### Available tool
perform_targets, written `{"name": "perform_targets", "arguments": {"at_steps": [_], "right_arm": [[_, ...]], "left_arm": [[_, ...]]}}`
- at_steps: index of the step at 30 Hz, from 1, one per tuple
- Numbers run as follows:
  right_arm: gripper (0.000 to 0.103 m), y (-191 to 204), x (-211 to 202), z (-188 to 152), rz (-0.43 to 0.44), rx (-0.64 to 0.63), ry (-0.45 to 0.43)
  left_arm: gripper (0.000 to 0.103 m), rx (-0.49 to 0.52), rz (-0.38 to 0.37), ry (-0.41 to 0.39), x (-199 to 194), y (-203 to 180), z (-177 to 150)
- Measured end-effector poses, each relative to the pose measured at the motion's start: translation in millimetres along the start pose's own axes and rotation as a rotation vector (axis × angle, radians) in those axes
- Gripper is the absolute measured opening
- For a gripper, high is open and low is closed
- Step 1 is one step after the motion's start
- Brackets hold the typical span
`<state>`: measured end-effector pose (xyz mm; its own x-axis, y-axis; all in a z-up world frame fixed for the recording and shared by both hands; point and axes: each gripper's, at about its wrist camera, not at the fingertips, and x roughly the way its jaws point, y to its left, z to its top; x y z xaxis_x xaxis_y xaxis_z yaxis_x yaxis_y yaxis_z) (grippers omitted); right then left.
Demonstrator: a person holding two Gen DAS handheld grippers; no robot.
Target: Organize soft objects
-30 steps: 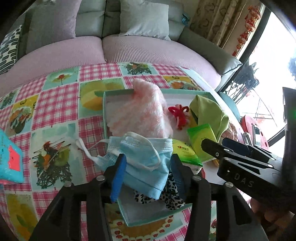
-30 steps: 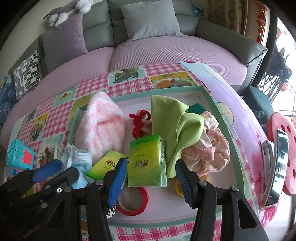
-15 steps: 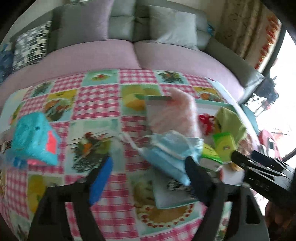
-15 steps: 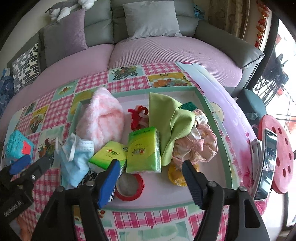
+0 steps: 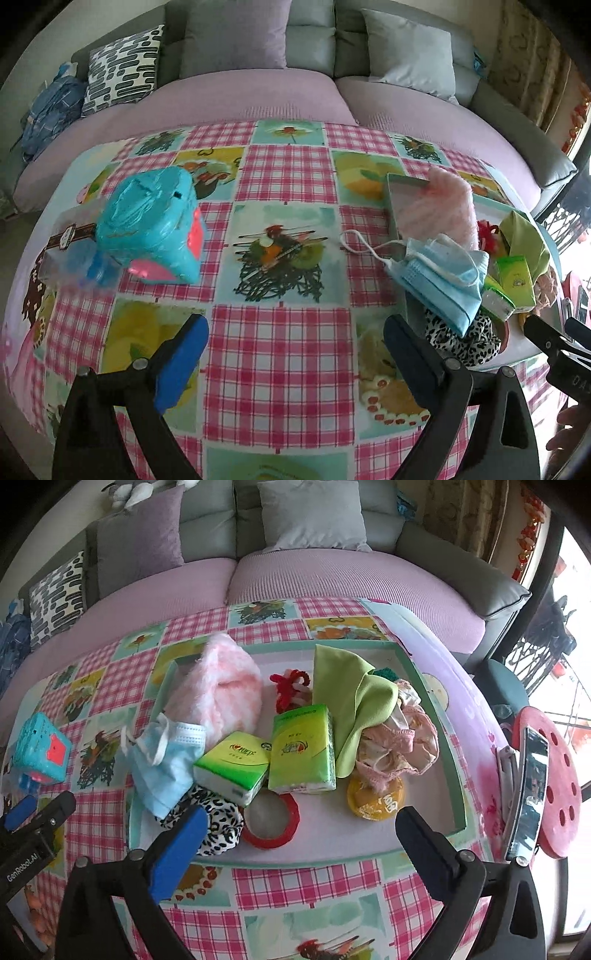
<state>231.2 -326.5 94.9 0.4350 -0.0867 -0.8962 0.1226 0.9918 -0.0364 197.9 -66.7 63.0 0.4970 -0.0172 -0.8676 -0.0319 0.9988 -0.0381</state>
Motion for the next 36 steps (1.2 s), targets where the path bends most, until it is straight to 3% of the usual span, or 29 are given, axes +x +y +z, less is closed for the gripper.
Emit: {"name": "perform_targets", "arguments": {"at_steps": [13, 36], "right_arm": [[0.103, 7, -8, -9, -0.002, -0.02, 0.0], [0.103, 17, -11, -19, 0.004, -0.054, 0.002]], "left_arm": [[0.096, 0.049, 0.1, 0.025, -9, -4, -8], [0.096, 0.037, 0.136, 0.056, -9, 4, -23]]}}
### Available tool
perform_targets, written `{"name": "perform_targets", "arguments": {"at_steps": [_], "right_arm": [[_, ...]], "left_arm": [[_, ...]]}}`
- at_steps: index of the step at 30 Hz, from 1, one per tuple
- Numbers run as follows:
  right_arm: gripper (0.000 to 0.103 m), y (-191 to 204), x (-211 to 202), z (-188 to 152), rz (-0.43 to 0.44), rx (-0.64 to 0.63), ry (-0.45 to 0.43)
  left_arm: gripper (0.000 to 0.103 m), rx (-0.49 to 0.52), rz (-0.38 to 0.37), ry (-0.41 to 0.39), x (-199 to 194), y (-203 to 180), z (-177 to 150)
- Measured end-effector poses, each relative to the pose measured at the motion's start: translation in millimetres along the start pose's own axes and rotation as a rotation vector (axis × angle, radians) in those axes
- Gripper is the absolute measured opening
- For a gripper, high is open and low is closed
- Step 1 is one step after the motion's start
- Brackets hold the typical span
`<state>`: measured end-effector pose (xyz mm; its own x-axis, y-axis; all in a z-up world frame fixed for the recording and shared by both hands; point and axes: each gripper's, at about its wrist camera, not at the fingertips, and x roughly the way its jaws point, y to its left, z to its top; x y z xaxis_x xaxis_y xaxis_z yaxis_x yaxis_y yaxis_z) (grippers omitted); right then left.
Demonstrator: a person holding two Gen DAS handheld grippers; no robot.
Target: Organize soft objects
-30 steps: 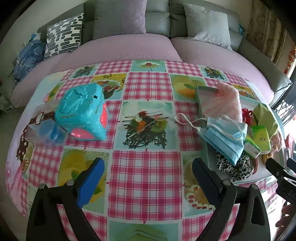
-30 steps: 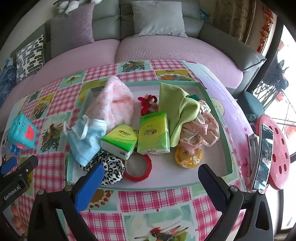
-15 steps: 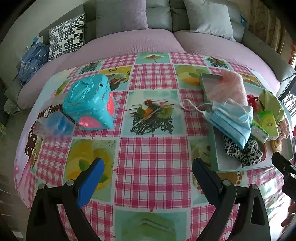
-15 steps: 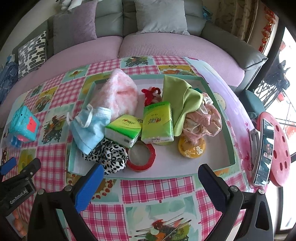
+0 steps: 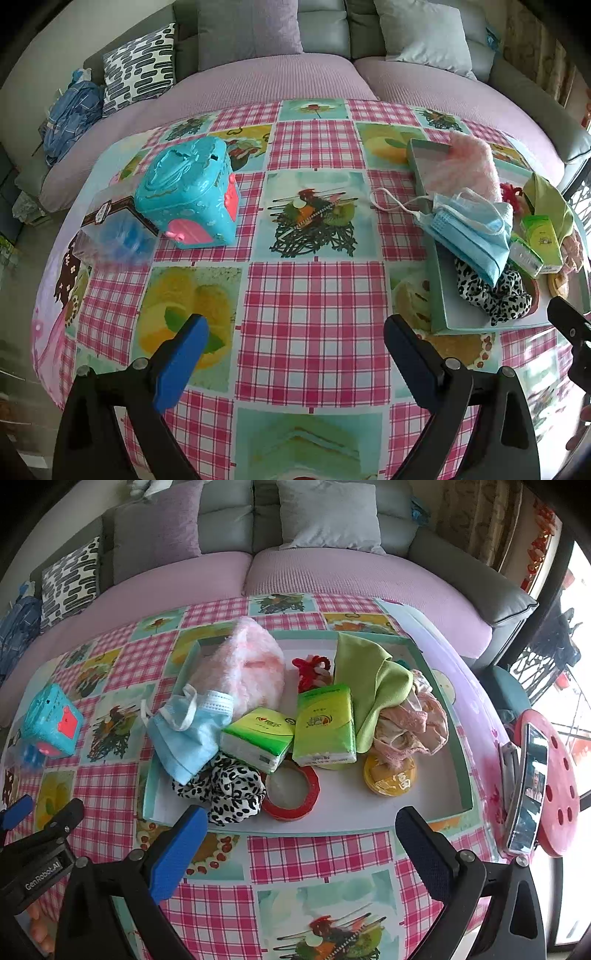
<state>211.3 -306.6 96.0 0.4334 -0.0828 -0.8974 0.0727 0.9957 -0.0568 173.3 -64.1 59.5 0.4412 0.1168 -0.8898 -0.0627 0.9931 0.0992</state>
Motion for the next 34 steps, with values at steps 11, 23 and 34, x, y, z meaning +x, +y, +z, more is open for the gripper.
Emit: {"name": "perform_targets", "arguments": {"at_steps": [11, 23, 34], "right_arm": [[0.103, 1.8, 0.6, 0.4, 0.001, -0.007, -0.005], [0.103, 3.4, 5.4, 0.7, 0.003, -0.01, 0.0], [0.103, 4.3, 8.5, -0.1, 0.005, -0.012, 0.007]], "left_arm": [[0.096, 0.001, -0.002, 0.0, 0.0, -0.2, 1.7], [0.096, 0.0, 0.011, -0.003, 1.8, 0.3, 3.4], [0.096, -0.009, 0.014, -0.012, 2.1, 2.0, 3.7]]}}
